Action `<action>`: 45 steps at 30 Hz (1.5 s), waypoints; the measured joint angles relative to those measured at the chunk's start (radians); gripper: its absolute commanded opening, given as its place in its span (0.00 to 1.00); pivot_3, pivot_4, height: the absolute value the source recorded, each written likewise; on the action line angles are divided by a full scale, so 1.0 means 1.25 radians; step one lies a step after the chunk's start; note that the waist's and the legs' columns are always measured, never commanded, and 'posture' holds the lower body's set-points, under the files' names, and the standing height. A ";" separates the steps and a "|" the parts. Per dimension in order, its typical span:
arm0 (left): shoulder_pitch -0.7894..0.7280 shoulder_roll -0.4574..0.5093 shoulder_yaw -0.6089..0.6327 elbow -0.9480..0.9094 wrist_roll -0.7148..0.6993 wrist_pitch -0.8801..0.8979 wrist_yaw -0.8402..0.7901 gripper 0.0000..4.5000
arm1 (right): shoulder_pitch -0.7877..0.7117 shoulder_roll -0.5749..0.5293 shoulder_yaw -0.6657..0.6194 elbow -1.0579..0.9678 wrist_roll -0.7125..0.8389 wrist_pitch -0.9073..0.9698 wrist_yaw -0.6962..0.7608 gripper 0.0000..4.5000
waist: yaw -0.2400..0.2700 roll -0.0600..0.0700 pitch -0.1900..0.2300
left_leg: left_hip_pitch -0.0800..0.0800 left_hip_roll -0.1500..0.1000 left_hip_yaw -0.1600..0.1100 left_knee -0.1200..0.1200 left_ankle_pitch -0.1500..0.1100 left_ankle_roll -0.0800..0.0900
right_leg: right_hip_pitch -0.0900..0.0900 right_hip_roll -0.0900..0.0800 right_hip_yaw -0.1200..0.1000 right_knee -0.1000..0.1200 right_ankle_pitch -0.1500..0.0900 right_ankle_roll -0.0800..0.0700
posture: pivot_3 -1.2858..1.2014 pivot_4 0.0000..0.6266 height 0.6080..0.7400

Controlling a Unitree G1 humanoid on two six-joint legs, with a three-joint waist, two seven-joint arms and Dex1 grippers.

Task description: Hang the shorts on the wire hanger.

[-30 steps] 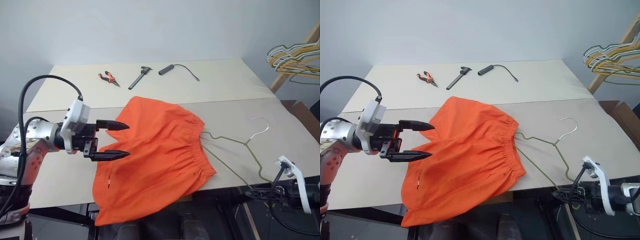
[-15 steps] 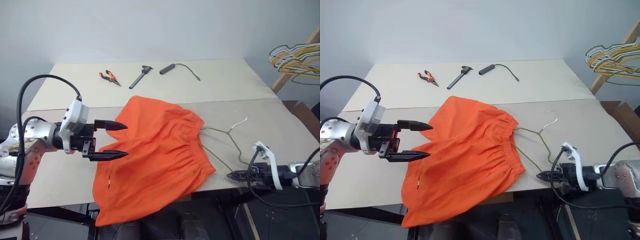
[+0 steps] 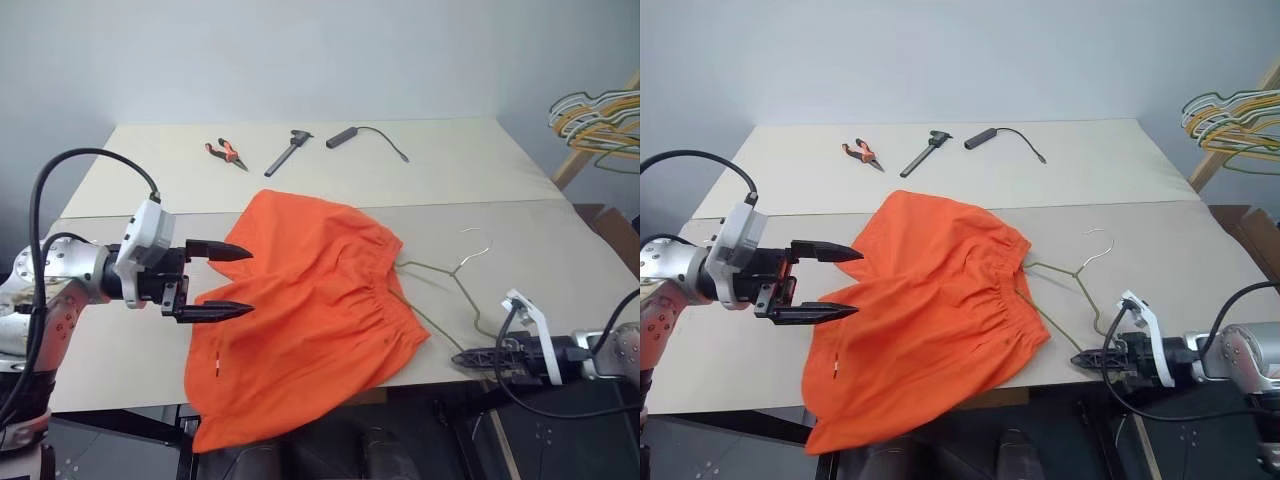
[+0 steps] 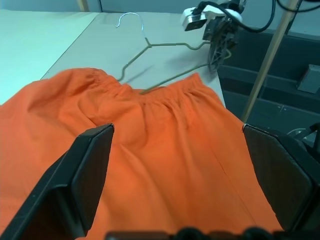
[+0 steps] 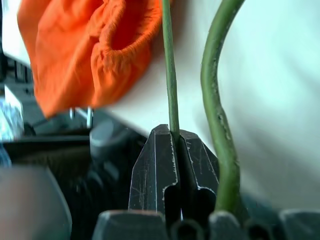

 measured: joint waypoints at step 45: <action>0.048 0.010 0.038 -0.048 0.006 -0.007 0.026 1.00 | -0.203 -0.012 0.173 0.207 -0.215 -0.185 0.198 0.00 | 0.018 0.001 -0.002 | -0.004 0.000 0.003 0.003 0.002 -0.004 | -0.002 0.000 -0.003 0.002 0.001 0.000 | 0.53 0.10 1.00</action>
